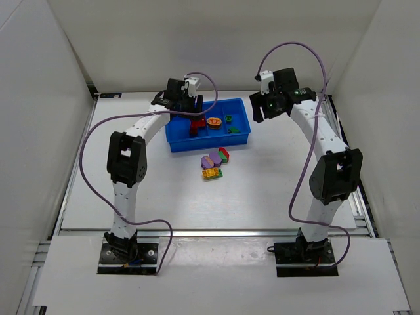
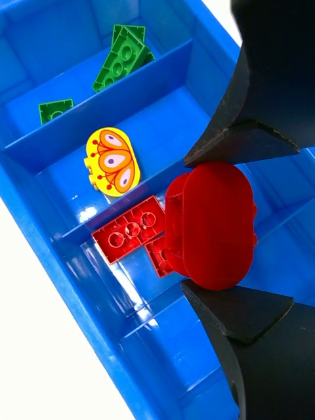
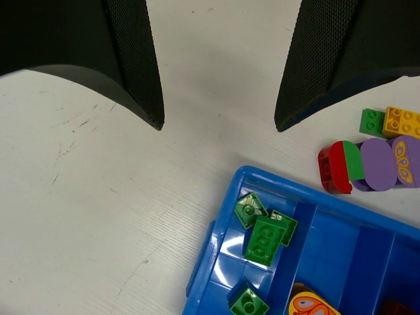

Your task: Sort the legos into containers by color

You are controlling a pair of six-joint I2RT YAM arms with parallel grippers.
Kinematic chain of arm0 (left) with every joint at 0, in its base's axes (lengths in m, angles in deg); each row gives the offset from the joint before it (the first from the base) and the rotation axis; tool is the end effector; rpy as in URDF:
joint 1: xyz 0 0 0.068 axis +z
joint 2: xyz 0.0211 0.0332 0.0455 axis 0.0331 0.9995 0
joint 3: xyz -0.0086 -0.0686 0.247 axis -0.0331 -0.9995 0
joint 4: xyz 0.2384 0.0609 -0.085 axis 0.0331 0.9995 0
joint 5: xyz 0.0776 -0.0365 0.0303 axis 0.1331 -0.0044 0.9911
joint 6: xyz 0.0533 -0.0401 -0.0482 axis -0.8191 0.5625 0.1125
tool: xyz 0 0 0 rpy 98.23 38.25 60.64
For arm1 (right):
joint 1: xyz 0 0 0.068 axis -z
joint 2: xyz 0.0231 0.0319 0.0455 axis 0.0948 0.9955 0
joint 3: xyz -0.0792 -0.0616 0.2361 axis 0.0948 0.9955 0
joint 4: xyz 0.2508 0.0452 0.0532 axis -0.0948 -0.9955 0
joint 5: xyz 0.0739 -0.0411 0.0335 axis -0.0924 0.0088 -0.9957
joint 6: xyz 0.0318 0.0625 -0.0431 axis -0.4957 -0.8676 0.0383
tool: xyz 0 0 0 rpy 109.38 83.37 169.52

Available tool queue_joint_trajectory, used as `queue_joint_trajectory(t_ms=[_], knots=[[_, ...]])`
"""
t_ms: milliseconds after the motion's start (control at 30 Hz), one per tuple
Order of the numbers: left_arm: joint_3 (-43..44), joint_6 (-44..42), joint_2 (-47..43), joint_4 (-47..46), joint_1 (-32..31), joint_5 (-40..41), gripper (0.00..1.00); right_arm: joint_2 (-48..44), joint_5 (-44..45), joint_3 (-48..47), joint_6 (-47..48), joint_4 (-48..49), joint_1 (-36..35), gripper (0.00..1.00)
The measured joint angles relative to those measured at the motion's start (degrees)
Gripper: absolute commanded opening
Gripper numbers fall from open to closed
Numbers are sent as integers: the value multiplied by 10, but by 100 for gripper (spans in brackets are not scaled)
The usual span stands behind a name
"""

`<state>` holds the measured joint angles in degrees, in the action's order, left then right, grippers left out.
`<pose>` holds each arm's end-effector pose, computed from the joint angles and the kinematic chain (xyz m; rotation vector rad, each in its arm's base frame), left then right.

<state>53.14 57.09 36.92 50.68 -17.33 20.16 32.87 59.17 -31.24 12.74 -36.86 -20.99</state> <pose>0.4867 -0.1859 0.2026 0.4660 2.2766 -0.4293 0.4202 0.1252 0.2971 -0.5972 2.2579 0.1678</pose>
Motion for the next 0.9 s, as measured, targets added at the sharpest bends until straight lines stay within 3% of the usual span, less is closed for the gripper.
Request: queue_joint_trajectory(t_ms=[300,400,667,900], knots=[[3,-2,-2,3,0,-7,86,0,-9,12,10,1,0,72],[-23,-4,-20,-3,0,-30,100,0,-15,23,9,0,0,72],[-145,-31,-163,-18,1,-92,92,-8,-30,45,13,1,0,71],[-219,-165,-374,61,-1,-238,92,-50,-81,107,55,-13,0,71]])
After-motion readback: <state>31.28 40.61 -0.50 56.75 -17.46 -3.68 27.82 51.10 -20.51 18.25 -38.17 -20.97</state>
